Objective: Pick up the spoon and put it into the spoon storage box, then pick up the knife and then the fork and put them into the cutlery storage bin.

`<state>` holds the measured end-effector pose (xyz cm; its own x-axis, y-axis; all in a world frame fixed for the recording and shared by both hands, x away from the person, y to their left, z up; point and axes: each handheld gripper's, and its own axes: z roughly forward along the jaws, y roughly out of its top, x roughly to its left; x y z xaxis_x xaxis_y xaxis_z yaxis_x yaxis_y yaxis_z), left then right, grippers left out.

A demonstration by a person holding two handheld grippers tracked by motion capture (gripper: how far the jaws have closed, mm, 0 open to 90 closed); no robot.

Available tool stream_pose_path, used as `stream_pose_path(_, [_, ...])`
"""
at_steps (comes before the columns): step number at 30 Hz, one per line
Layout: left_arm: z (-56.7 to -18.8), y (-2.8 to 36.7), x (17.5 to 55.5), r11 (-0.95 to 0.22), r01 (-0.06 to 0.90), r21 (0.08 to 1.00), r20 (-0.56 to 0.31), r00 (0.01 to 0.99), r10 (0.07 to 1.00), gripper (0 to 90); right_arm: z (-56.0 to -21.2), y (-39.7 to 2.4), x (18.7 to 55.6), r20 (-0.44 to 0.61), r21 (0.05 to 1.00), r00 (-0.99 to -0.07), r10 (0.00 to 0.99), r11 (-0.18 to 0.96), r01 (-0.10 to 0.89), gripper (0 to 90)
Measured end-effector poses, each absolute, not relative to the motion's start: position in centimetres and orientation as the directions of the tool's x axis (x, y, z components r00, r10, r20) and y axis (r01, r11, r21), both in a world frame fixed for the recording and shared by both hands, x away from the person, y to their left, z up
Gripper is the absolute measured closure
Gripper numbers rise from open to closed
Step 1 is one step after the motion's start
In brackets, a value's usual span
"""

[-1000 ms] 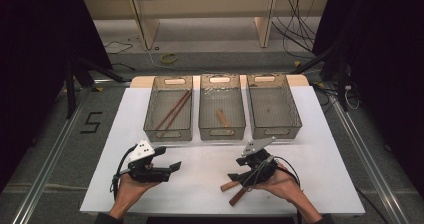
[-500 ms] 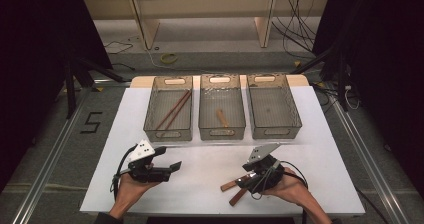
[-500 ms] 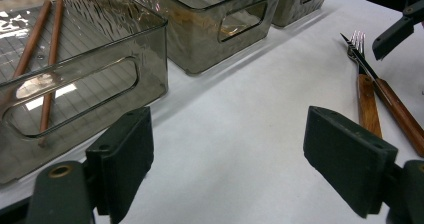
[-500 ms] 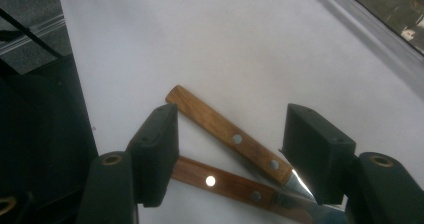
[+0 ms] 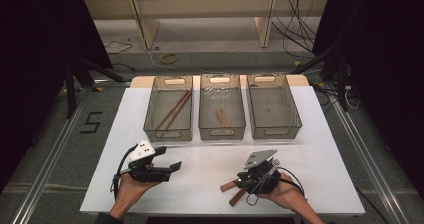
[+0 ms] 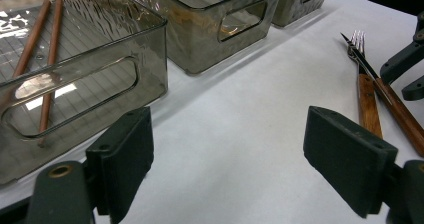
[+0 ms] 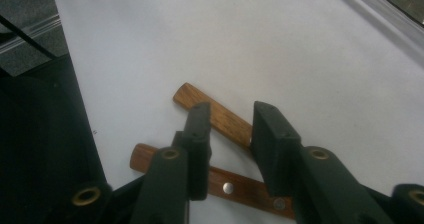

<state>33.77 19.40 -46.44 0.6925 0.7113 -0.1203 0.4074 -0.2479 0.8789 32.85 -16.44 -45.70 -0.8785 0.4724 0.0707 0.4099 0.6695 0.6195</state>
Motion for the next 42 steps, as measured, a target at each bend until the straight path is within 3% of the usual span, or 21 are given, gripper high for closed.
stream_pose_path(5, [-46.5, 19.4, 33.9, -0.244, 0.41, 0.879, -0.123, 0.69, 0.714, 19.5, -46.1, -16.0, 32.7, 0.081, 0.621, -0.869, 0.488, 0.657, 0.427, 79.8])
stream_pose_path(11, [-46.5, 19.3, 33.9, -0.249, 0.41, 0.877, -0.121, 0.692, 0.712, 19.5, -46.7, -15.1, 32.1, 0.089, 0.608, -0.883, 0.461, 0.677, 0.414, 84.7])
stream_pose_path(29, [-46.5, 19.2, 34.0, -0.251, 0.411, 0.876, -0.122, 0.694, 0.71, 19.5, -48.1, -13.8, 31.2, 0.112, 0.558, -0.897, 0.427, 0.72, 0.412, 89.6])
stream_pose_path(42, [-46.5, 19.2, 33.9, -0.251, 0.411, 0.876, -0.122, 0.694, 0.71, 19.5, -47.9, -16.2, 30.8, 0.136, 0.528, -0.888, 0.439, 0.726, 0.44, 90.0])
